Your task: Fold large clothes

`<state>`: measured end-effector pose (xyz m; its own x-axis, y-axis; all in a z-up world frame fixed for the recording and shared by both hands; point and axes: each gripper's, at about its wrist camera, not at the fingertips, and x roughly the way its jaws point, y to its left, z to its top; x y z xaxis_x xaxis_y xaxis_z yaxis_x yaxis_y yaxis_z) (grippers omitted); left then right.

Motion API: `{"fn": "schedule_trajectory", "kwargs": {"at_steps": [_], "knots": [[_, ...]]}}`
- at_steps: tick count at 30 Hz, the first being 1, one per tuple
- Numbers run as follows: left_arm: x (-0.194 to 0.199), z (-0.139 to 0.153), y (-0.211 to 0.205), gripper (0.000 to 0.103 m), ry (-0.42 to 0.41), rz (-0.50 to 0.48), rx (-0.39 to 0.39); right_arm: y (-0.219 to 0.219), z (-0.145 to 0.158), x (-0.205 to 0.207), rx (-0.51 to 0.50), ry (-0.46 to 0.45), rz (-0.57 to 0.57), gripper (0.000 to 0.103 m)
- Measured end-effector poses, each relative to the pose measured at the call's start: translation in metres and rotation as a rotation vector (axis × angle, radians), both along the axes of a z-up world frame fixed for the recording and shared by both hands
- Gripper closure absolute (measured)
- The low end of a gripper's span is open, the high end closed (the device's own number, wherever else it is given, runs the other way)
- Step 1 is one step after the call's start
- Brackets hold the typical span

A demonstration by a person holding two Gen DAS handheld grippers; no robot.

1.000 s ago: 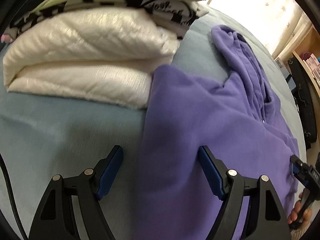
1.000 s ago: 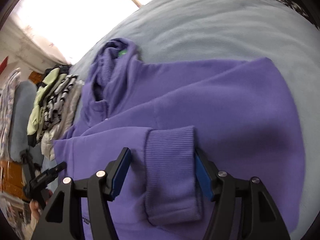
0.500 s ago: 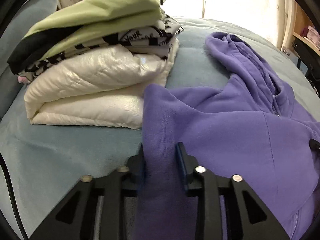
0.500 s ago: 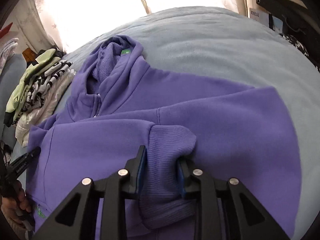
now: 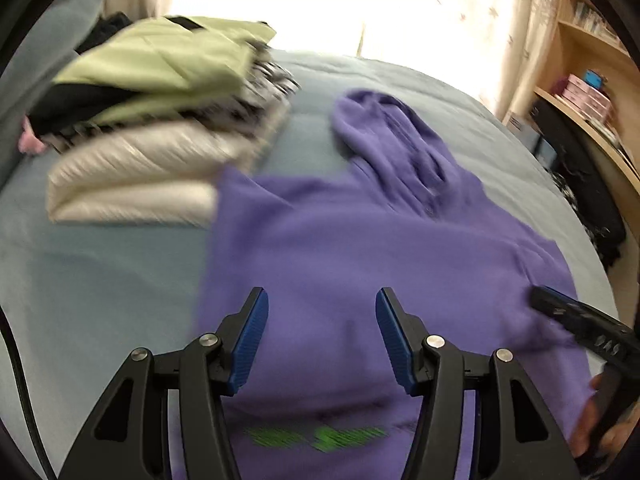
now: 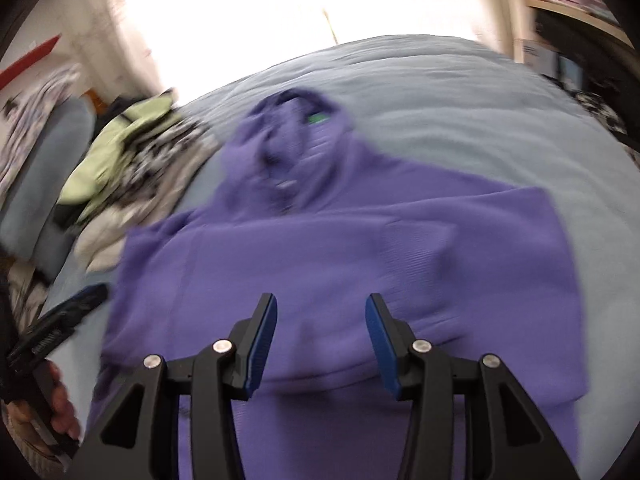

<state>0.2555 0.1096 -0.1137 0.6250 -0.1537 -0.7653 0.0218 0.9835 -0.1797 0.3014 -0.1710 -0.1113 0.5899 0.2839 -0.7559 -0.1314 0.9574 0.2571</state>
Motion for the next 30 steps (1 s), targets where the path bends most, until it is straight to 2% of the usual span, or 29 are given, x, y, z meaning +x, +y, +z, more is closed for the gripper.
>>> {"fn": "schedule_trajectory", "kwargs": {"at_steps": [3, 6, 9, 12, 13, 15, 16, 17, 19, 20, 22, 25, 30], "knots": [[-0.008, -0.019, -0.027, 0.055, 0.015, -0.024, 0.080, 0.031, -0.007, -0.008, 0.001, 0.009, 0.080, 0.057], [-0.002, -0.049, -0.036, 0.059, 0.086, -0.026, 0.119, 0.052, -0.025, -0.011, -0.054, 0.038, 0.124, 0.057], [-0.007, -0.055, -0.025, 0.059, 0.075, -0.019, 0.098, 0.045, -0.038, -0.009, -0.109, 0.045, 0.113, 0.057], [-0.004, -0.049, -0.006, 0.060, 0.073, 0.029, 0.127, 0.017, -0.036, -0.008, -0.155, 0.020, 0.039, 0.057], [-0.003, -0.049, 0.004, 0.062, 0.072, 0.047, 0.127, 0.003, -0.036, -0.008, -0.167, 0.016, 0.007, 0.062], [-0.003, -0.048, 0.018, 0.068, 0.080, 0.054, 0.107, -0.018, -0.036, -0.007, -0.087, 0.027, 0.017, 0.075], [-0.005, -0.047, 0.022, 0.069, 0.081, 0.053, 0.096, -0.025, -0.036, -0.008, -0.083, 0.031, 0.011, 0.084], [-0.004, -0.047, 0.024, 0.069, 0.081, 0.050, 0.096, -0.026, -0.034, -0.009, -0.087, 0.028, 0.014, 0.084], [-0.003, -0.045, 0.022, 0.069, 0.080, 0.053, 0.112, -0.025, -0.027, -0.013, -0.107, 0.006, 0.008, 0.082], [-0.004, -0.044, 0.022, 0.069, 0.080, 0.055, 0.117, -0.023, -0.024, -0.018, -0.133, -0.011, -0.004, 0.071], [-0.007, -0.043, 0.020, 0.069, 0.081, 0.059, 0.128, -0.021, -0.020, -0.021, -0.196, -0.039, -0.038, 0.060], [-0.008, -0.043, 0.020, 0.069, 0.084, 0.058, 0.138, -0.028, -0.030, -0.017, -0.224, 0.011, -0.078, 0.060], [-0.009, -0.041, 0.020, 0.068, 0.091, 0.060, 0.132, -0.044, -0.034, -0.016, -0.145, 0.035, -0.114, 0.057]]}}
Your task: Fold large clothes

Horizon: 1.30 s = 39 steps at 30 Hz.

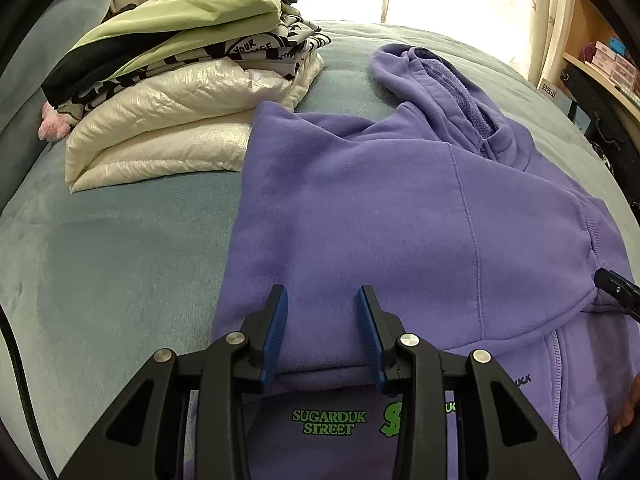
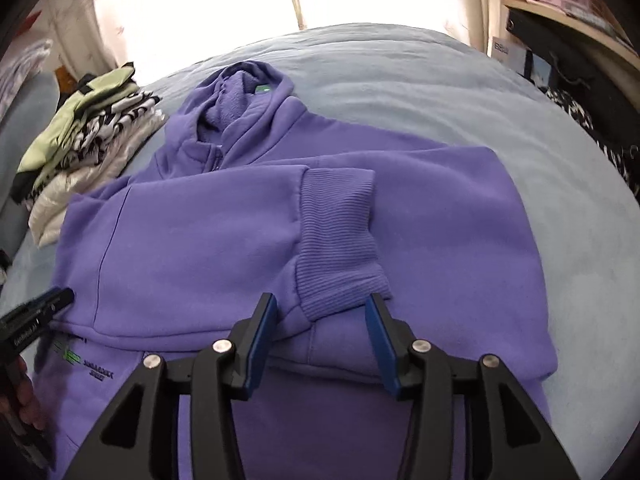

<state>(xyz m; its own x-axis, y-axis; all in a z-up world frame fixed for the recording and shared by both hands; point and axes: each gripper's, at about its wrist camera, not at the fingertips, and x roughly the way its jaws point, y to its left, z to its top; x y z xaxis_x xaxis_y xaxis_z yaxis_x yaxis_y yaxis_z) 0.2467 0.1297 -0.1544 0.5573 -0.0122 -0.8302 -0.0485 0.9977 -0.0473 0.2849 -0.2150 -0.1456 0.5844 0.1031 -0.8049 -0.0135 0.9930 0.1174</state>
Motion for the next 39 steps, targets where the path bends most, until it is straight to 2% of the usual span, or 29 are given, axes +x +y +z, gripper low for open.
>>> {"fn": "schedule_trajectory", "kwargs": {"at_steps": [9, 21, 24, 29, 33, 39], "knots": [[-0.004, 0.001, -0.007, 0.055, 0.007, -0.015, 0.002, 0.003, -0.002, -0.005, 0.019, 0.008, -0.030, 0.057], [-0.033, 0.018, -0.005, 0.050, 0.004, 0.009, -0.018, 0.010, 0.013, -0.032, 0.055, -0.013, -0.028, 0.056], [-0.049, 0.024, -0.004, 0.050, 0.008, 0.022, -0.026, 0.014, 0.020, -0.046, 0.061, -0.030, -0.026, 0.057], [-0.083, 0.041, -0.001, 0.049, -0.018, 0.028, 0.002, 0.014, 0.036, -0.081, 0.102, -0.065, -0.042, 0.056], [-0.117, 0.061, 0.006, 0.047, -0.044, 0.047, -0.012, 0.013, 0.047, -0.113, 0.143, -0.078, -0.045, 0.056], [-0.165, 0.093, 0.013, 0.044, -0.087, 0.063, -0.024, 0.009, 0.069, -0.152, 0.140, -0.114, -0.034, 0.056]]}}
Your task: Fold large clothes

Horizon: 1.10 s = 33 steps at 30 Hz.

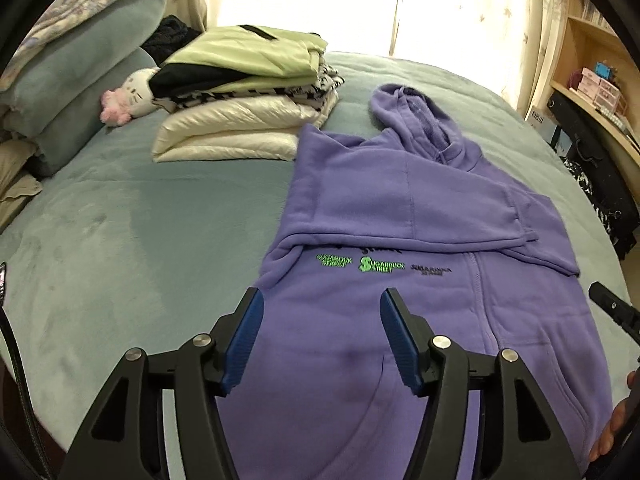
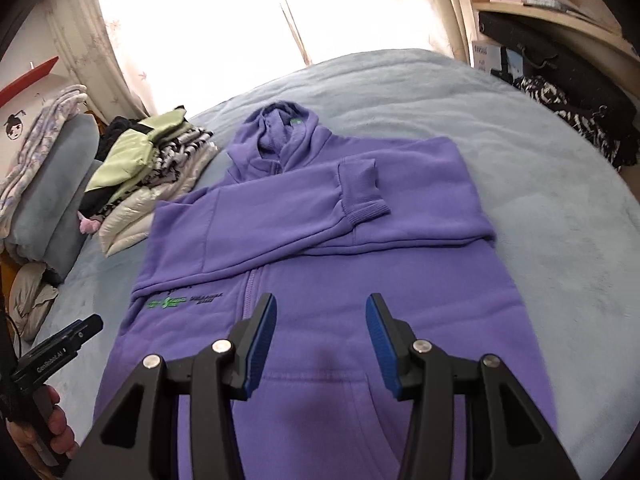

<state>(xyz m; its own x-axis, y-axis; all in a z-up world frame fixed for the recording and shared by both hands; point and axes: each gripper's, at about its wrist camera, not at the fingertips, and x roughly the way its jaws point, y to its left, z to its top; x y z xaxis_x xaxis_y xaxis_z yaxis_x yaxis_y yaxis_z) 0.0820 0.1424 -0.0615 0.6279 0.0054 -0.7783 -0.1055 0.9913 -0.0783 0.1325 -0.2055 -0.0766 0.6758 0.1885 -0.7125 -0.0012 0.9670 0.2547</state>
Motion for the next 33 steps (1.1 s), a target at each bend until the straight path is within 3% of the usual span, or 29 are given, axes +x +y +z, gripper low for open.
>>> {"fn": "schedule_trajectory", "kwargs": {"at_steps": [5, 10, 13, 23, 28, 33], "knots": [[-0.040, 0.021, 0.001, 0.040, -0.046, 0.000, 0.019, -0.009, 0.026, -0.034, -0.003, -0.059, -0.008, 0.056], [-0.081, 0.031, 0.003, 0.035, -0.078, -0.014, 0.038, -0.014, 0.040, -0.075, -0.034, -0.101, -0.009, 0.043], [-0.102, 0.028, 0.012, 0.031, -0.080, -0.016, 0.032, -0.018, 0.040, -0.095, -0.055, -0.099, -0.004, 0.042], [-0.130, -0.023, 0.072, 0.030, 0.018, -0.031, -0.112, -0.058, 0.014, -0.138, -0.057, 0.015, 0.016, 0.042], [-0.132, -0.057, 0.087, 0.030, 0.092, -0.080, -0.248, -0.096, -0.003, -0.152, 0.012, 0.072, -0.014, 0.042], [-0.130, -0.077, 0.084, 0.029, 0.102, -0.095, -0.289, -0.132, -0.025, -0.163, 0.127, 0.124, -0.028, 0.042]]}}
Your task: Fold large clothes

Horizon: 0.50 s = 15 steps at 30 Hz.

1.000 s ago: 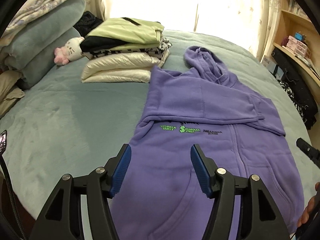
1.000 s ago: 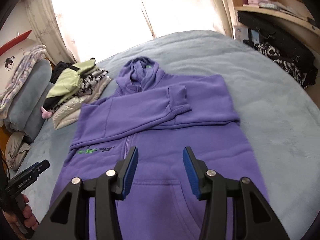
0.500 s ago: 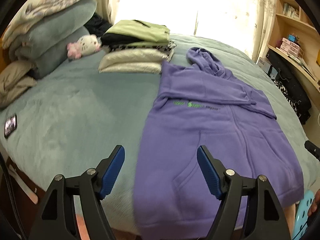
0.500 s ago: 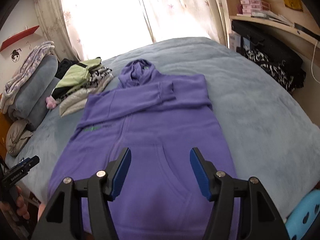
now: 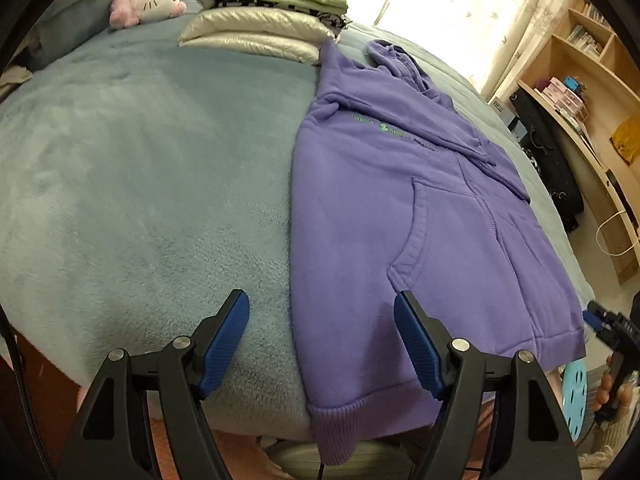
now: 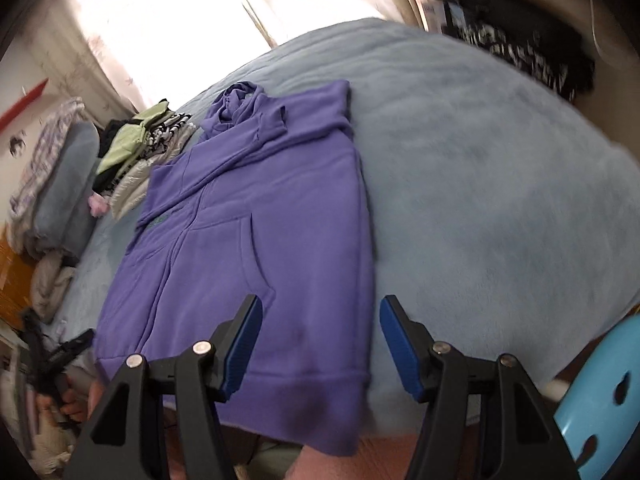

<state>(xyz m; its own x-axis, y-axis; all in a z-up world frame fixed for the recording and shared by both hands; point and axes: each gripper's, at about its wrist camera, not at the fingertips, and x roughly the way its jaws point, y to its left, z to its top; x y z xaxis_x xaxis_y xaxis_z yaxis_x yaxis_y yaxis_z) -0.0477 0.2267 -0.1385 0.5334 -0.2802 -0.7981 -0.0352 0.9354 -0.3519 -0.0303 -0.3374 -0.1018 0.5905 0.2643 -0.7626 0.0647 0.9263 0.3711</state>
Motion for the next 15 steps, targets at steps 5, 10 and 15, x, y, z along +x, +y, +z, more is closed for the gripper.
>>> {"fn": "schedule_trajectory", "kwargs": {"at_steps": [5, 10, 15], "knots": [[0.005, -0.007, -0.002, 0.022, -0.019, -0.031, -0.024, -0.011, -0.029, -0.005, 0.150, 0.017, 0.026, 0.042], [0.013, -0.014, -0.001, 0.022, -0.031, -0.046, -0.077, 0.000, -0.046, 0.000, 0.276, -0.008, 0.077, 0.042], [0.021, -0.017, -0.007, 0.021, -0.050, -0.059, -0.110, 0.009, -0.051, 0.006, 0.314, -0.017, 0.102, 0.042]]}}
